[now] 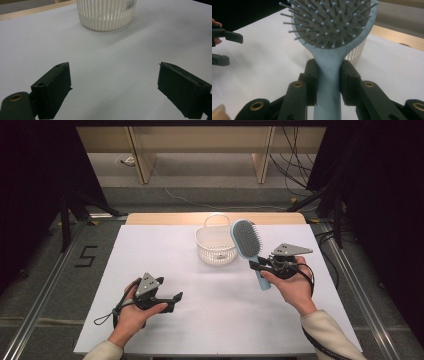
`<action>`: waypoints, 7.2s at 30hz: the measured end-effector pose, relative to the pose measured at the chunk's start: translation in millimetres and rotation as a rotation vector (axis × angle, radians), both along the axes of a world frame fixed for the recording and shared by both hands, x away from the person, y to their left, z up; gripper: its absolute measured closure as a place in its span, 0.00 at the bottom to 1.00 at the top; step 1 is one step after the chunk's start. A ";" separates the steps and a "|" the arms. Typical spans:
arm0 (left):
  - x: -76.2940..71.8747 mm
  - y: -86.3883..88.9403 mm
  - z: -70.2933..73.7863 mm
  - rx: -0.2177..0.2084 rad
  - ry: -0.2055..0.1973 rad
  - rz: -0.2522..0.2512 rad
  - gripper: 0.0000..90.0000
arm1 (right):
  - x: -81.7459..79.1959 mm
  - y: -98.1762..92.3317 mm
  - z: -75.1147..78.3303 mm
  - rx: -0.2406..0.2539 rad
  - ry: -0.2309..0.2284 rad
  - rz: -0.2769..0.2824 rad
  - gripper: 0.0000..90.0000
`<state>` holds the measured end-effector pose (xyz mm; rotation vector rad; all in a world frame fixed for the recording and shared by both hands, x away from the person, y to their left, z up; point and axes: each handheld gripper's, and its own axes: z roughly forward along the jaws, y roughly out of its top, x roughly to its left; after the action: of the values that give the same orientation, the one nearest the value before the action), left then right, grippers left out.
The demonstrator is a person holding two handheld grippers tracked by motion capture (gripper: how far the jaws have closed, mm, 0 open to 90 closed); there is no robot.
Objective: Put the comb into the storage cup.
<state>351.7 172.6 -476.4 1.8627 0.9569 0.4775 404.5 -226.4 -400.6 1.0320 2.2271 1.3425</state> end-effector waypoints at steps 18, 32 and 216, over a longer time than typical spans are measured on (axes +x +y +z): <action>0.1 -0.3 -0.2 -0.001 0.000 -0.002 0.12 | 3.7 -1.9 5.0 0.030 -0.013 -0.024 0.79; 0.2 -0.4 -0.3 -0.002 -0.001 -0.002 0.12 | 5.4 -1.5 5.8 0.035 -0.019 -0.031 0.79; 0.2 -0.6 -0.4 -0.004 0.001 -0.005 0.12 | 46.6 33.9 24.6 0.117 -0.103 -0.087 0.79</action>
<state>351.9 171.9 -476.8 1.8616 0.9525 0.4717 451.1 -192.4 -376.0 1.0617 2.0273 1.4677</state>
